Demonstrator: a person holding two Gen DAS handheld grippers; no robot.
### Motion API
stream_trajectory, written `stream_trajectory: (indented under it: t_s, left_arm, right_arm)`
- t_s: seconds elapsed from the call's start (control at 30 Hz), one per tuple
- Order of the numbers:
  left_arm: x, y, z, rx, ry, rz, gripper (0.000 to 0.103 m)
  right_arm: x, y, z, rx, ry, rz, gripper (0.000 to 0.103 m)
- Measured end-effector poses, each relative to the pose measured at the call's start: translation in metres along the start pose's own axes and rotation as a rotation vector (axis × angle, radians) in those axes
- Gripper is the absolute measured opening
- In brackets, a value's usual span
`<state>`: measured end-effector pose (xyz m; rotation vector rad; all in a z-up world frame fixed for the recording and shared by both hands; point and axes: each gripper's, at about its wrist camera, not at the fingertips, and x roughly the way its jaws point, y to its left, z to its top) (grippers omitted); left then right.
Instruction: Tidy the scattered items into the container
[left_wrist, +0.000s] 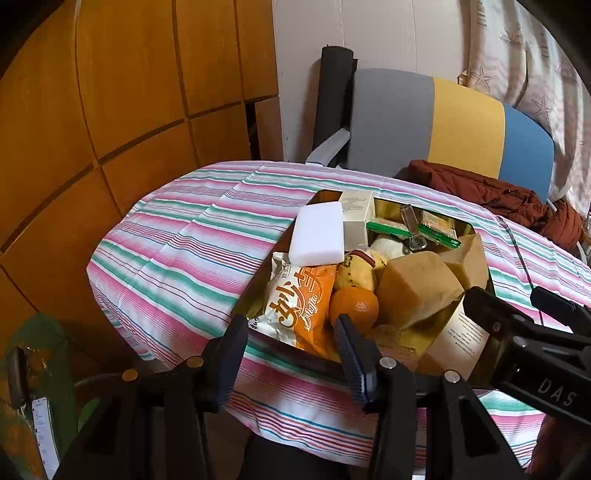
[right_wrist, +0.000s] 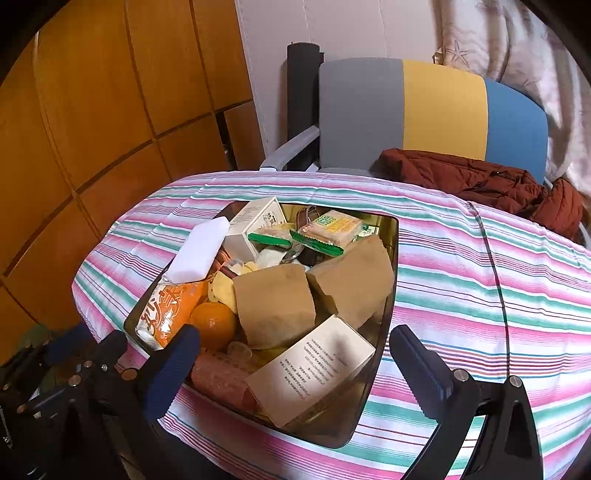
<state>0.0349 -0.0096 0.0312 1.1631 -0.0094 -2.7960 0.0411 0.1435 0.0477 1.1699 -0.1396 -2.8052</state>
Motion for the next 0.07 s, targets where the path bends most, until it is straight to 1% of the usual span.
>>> stream_trajectory:
  t_s: [0.07]
  left_arm:
    - [0.002, 0.0004, -0.0004, -0.003, 0.008, -0.004, 0.049]
  right_arm:
    - [0.0011, -0.0018, -0.0006, 0.004, 0.005, 0.002, 0.103]
